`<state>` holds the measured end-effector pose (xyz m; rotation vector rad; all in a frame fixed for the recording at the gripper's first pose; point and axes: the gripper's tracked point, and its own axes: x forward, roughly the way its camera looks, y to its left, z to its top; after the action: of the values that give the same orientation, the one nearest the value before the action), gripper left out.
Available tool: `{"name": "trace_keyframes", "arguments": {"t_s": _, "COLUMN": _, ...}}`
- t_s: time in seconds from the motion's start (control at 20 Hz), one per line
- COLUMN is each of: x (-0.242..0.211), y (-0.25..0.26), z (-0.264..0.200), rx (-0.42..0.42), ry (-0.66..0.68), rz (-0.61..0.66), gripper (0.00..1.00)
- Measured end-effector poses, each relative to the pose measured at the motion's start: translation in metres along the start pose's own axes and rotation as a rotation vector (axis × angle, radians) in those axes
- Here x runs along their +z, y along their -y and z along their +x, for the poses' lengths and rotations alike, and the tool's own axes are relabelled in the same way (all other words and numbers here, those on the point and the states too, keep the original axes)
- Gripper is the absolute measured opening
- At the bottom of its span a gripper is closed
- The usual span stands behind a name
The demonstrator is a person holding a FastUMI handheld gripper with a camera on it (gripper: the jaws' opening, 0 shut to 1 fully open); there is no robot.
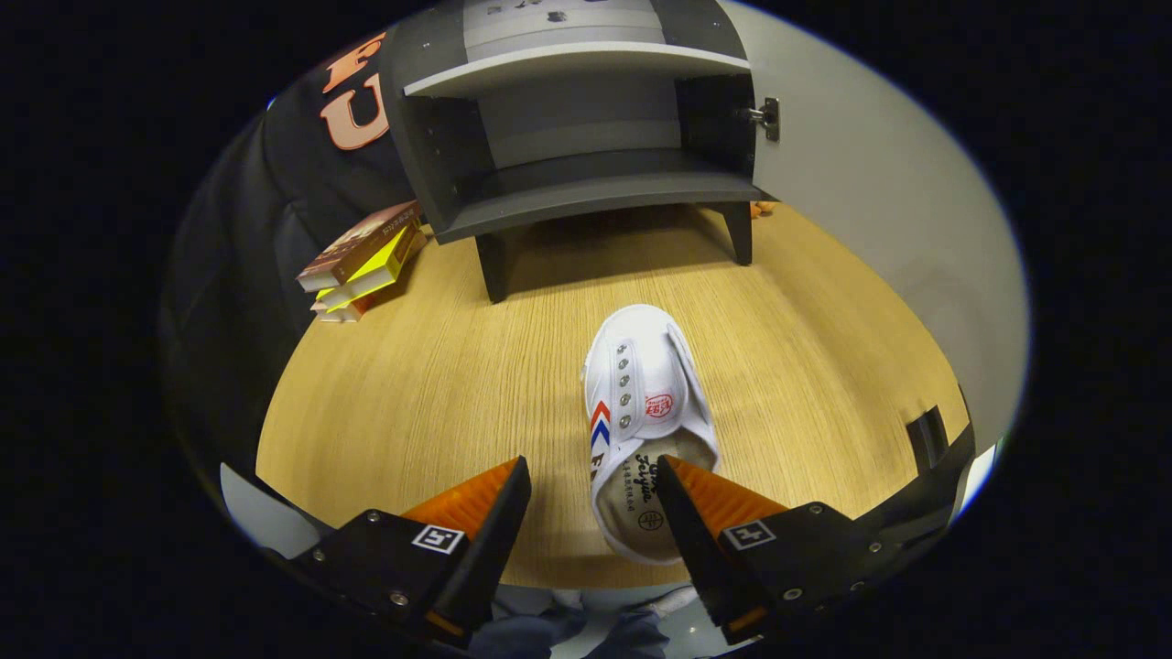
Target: Open the shoe cabinet door, grab the shoes and put them into the shoe cabinet, then close the shoe cabinet door.
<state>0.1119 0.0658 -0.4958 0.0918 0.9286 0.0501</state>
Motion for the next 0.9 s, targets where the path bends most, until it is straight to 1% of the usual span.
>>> {"name": "trace_keyframes", "arguments": {"t_s": 0.15, "x": -0.004, "y": -0.003, "z": 0.009, "rx": 0.002, "ry": -0.024, "rz": -0.01, "gripper": 0.75}}
{"name": "trace_keyframes", "arguments": {"t_s": 0.2, "x": -0.007, "y": -0.003, "z": 0.012, "rx": 0.0, "ry": -0.033, "rz": -0.013, "gripper": 0.66}}
{"name": "trace_keyframes", "arguments": {"t_s": 0.25, "x": -0.008, "y": -0.002, "z": 0.014, "rx": -0.006, "ry": -0.04, "rz": -0.015, "gripper": 0.61}}
{"name": "trace_keyframes", "arguments": {"t_s": 0.3, "x": -0.009, "y": 0.001, "z": 0.015, "rx": -0.014, "ry": -0.05, "rz": -0.012, "gripper": 0.48}}
{"name": "trace_keyframes", "arguments": {"t_s": 0.35, "x": -0.01, "y": 0.003, "z": 0.017, "rx": -0.02, "ry": -0.052, "rz": -0.002, "gripper": 0.42}}
{"name": "trace_keyframes", "arguments": {"t_s": 0.4, "x": -0.01, "y": 0.005, "z": 0.017, "rx": -0.025, "ry": -0.057, "rz": 0.009, "gripper": 0.32}}
{"name": "trace_keyframes", "arguments": {"t_s": 0.45, "x": -0.01, "y": 0.006, "z": 0.019, "rx": -0.025, "ry": -0.06, "rz": 0.02, "gripper": 0.28}}
{"name": "trace_keyframes", "arguments": {"t_s": 0.5, "x": -0.011, "y": 0.006, "z": 0.018, "rx": -0.019, "ry": -0.061, "rz": 0.029, "gripper": 0.21}}
{"name": "trace_keyframes", "arguments": {"t_s": 0.65, "x": -0.01, "y": 0.006, "z": 0.017, "rx": -0.009, "ry": -0.06, "rz": 0.034, "gripper": 0.12}}
{"name": "trace_keyframes", "arguments": {"t_s": 0.7, "x": -0.01, "y": 0.006, "z": 0.017, "rx": -0.01, "ry": -0.058, "rz": 0.034, "gripper": 0.07}}
{"name": "trace_keyframes", "arguments": {"t_s": 0.8, "x": -0.01, "y": 0.006, "z": 0.015, "rx": -0.012, "ry": -0.064, "rz": 0.042, "gripper": 0.0}}
{"name": "trace_keyframes", "arguments": {"t_s": 0.9, "x": -0.008, "y": 0.008, "z": 0.014, "rx": -0.027, "ry": -0.062, "rz": 0.043, "gripper": 0.0}}
